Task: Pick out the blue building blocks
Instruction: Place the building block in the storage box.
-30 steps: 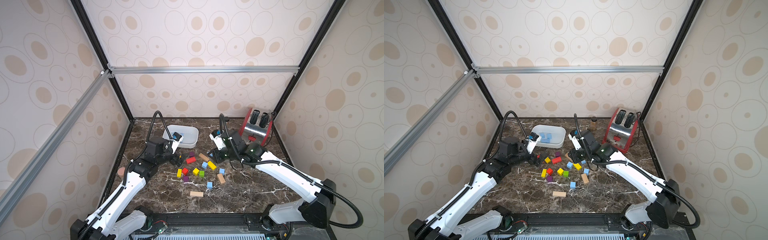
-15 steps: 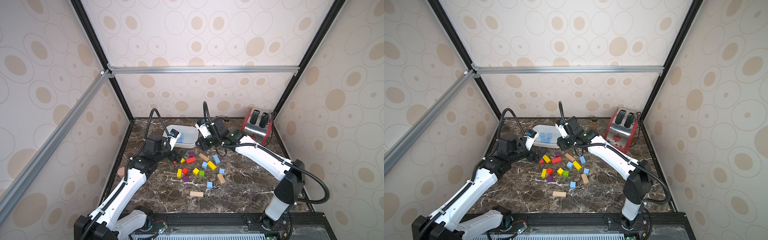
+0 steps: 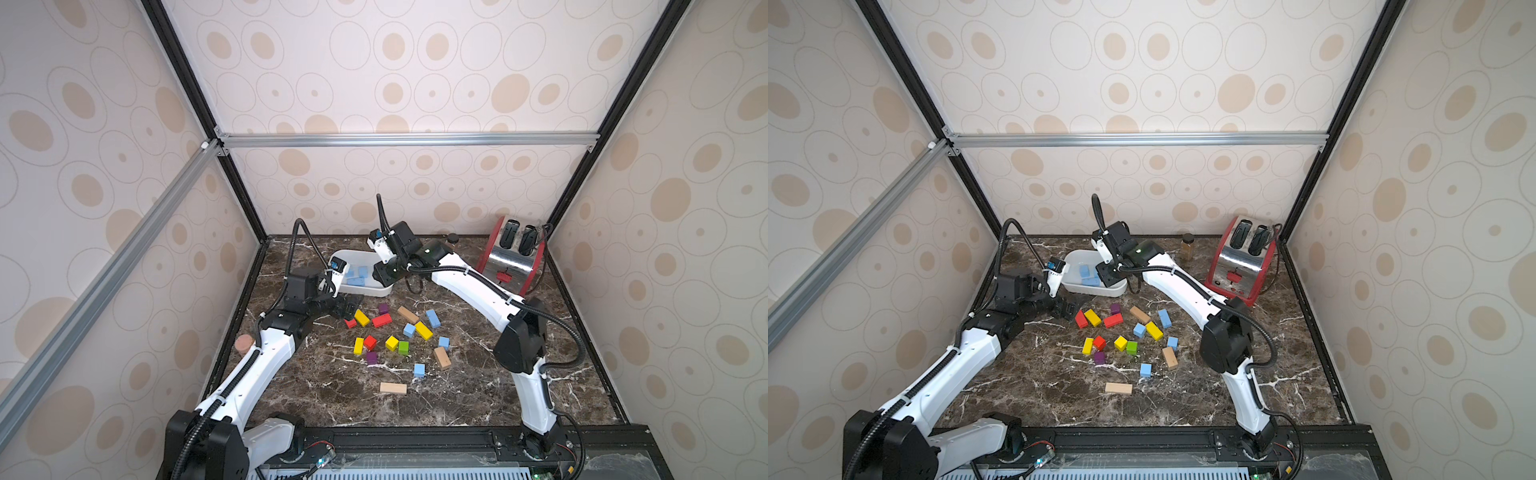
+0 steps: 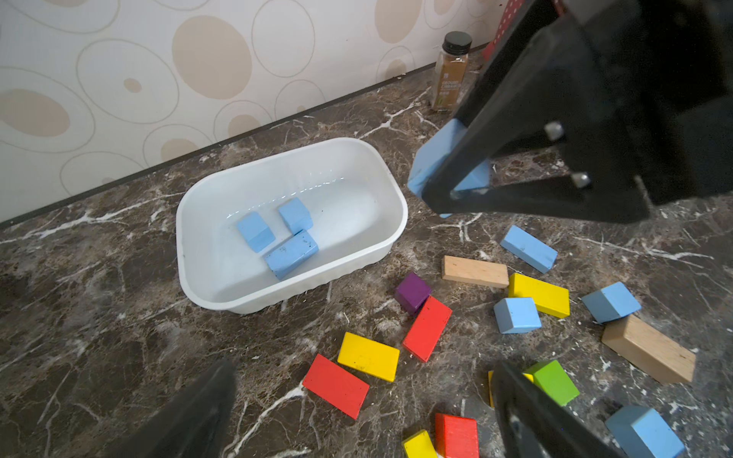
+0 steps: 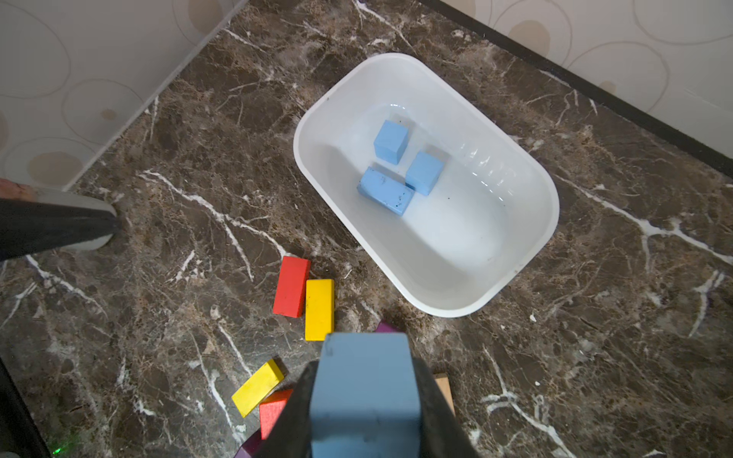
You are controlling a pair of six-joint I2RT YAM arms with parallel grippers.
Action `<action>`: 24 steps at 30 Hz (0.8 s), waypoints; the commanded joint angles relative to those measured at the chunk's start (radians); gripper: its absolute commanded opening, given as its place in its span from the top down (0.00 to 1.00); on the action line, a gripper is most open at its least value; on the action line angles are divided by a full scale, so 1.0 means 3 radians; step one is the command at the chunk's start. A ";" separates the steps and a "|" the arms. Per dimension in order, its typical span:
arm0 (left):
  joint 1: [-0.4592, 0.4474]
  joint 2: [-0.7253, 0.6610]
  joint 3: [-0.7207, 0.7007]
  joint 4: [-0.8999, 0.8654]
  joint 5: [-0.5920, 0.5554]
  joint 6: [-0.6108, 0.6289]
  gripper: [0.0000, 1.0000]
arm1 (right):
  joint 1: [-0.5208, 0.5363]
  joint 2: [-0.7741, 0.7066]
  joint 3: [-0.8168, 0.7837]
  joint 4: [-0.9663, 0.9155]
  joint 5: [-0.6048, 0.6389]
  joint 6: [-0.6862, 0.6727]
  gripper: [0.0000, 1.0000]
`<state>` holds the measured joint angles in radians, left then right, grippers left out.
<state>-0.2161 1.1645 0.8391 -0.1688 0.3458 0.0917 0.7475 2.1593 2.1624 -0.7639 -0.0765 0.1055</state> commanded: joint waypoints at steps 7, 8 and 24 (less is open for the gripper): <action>0.0063 0.0233 -0.0051 0.0308 0.0054 -0.0027 0.01 | -0.0204 0.0647 0.0779 -0.0259 -0.0139 -0.0025 1.00; 0.0061 0.0250 -0.0062 0.0338 0.0054 -0.0022 0.01 | -0.0225 0.0700 0.0803 -0.0235 -0.0164 -0.0024 1.00; 0.0068 0.0336 -0.0097 0.0271 -0.0014 0.0083 0.01 | -0.0317 0.1365 0.1101 0.0165 -0.0187 -0.0026 1.00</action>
<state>-0.2039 1.2644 0.8078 -0.0906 0.3477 0.0902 0.6548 2.5431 2.4596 -0.7300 -0.1265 0.1032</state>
